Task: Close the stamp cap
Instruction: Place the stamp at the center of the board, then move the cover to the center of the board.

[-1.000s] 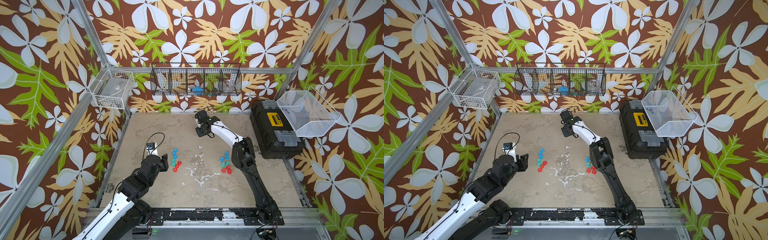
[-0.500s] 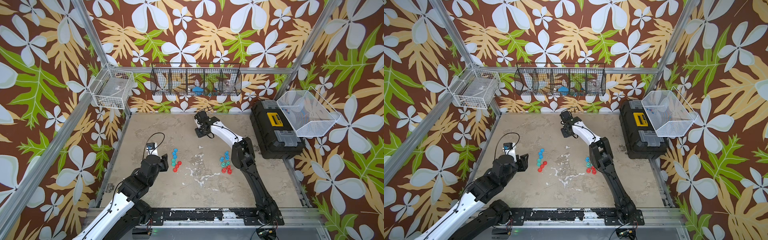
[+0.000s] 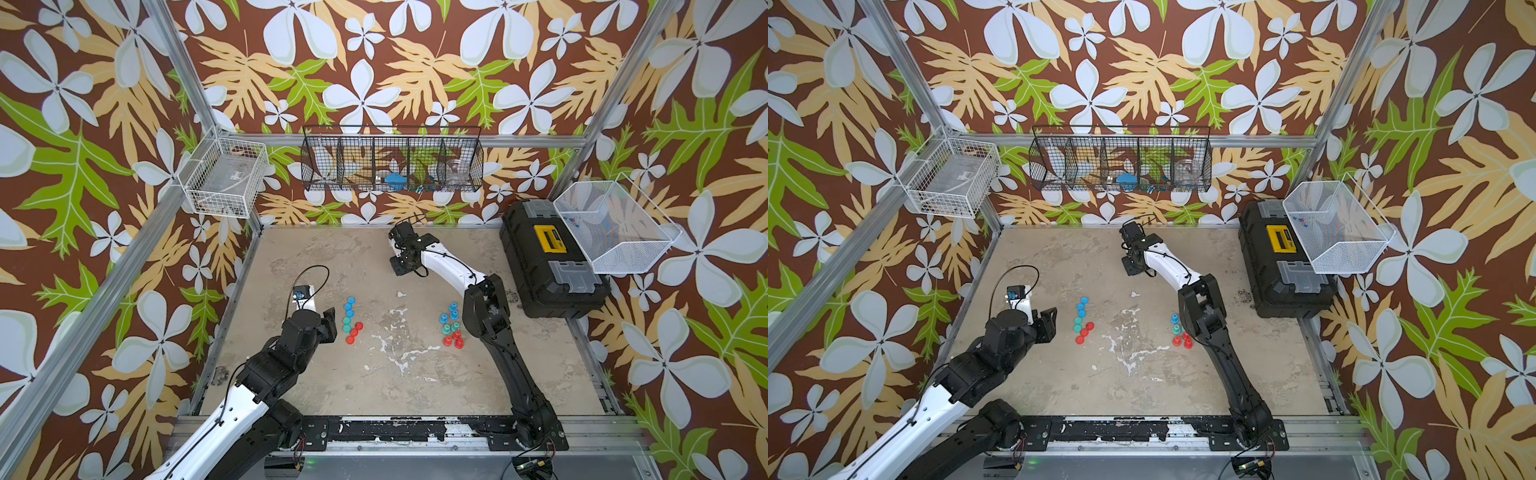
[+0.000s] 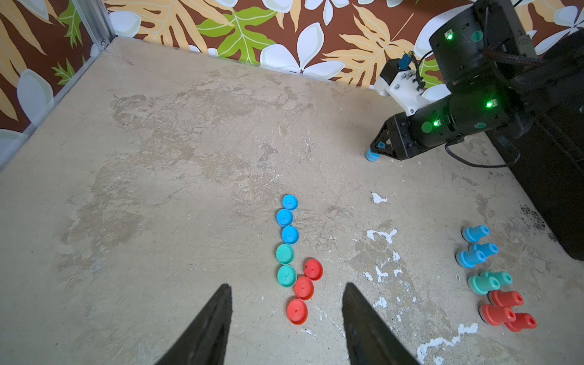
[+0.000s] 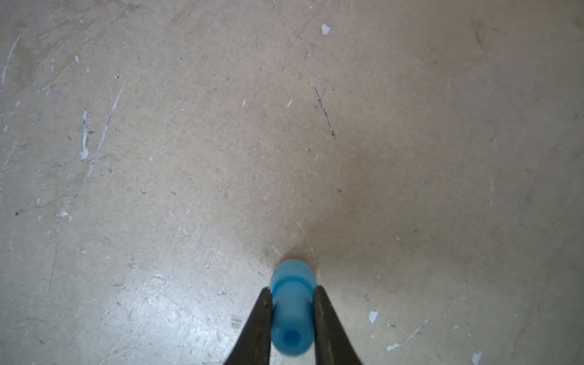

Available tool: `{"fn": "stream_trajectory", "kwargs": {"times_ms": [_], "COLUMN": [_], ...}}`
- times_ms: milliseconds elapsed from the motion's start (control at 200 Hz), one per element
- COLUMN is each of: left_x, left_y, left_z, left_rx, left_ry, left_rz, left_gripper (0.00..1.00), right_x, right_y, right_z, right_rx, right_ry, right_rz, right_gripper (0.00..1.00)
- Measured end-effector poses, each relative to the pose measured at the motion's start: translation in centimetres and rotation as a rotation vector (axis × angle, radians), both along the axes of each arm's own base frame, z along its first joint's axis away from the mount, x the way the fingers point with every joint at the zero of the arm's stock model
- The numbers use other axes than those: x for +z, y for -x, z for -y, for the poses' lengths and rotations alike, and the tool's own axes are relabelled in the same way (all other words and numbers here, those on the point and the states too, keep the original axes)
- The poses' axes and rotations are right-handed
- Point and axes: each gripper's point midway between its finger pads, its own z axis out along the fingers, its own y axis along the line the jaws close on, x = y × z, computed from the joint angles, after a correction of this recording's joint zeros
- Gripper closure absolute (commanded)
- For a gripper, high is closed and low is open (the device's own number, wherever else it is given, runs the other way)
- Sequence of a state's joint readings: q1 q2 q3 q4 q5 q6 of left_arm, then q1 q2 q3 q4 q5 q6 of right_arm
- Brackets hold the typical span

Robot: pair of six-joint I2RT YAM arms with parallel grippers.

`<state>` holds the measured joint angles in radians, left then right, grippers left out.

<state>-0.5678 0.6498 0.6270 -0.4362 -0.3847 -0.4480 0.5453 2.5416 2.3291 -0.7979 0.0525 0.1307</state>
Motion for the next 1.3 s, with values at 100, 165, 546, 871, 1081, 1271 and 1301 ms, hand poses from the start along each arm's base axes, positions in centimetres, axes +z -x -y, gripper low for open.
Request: {"fn": "stream_trajectory", "kwargs": {"times_ms": [100,165,546,871,1081,1271,1301], "left_x": [0.0,0.0,0.0,-0.1,-0.3,-0.4,-0.4], "left_y": [0.0,0.0,0.0,0.0,-0.1,-0.1,-0.1], "left_z": [0.0,0.0,0.0,0.0,0.1,0.1,0.1], "left_rx": [0.000,0.000,0.000,0.001,0.000,-0.001,-0.001], "left_ry": [0.000,0.000,0.000,-0.001,-0.006,-0.008,-0.008], "left_rz": [0.000,0.000,0.000,-0.002,-0.009,-0.013,-0.014], "left_gripper": [0.42,0.42,0.42,0.42,0.41,0.41,0.41], "right_x": [0.0,0.0,4.7,15.4,20.4,22.3,22.2], "right_y": [0.0,0.0,1.2,8.3,14.5,20.0,20.5], "right_z": [0.0,0.0,-0.1,1.2,4.8,7.7,8.2], "right_rx": [0.000,0.000,0.011,0.066,0.069,0.102,0.099], "right_ry": [0.001,0.001,-0.016,-0.117,-0.239,-0.365,-0.383], "right_rz": [-0.001,-0.002,0.039,0.152,0.267,0.400,0.420], "right_gripper": [0.64,0.63,0.60,0.56,0.55,0.58,0.54]}}
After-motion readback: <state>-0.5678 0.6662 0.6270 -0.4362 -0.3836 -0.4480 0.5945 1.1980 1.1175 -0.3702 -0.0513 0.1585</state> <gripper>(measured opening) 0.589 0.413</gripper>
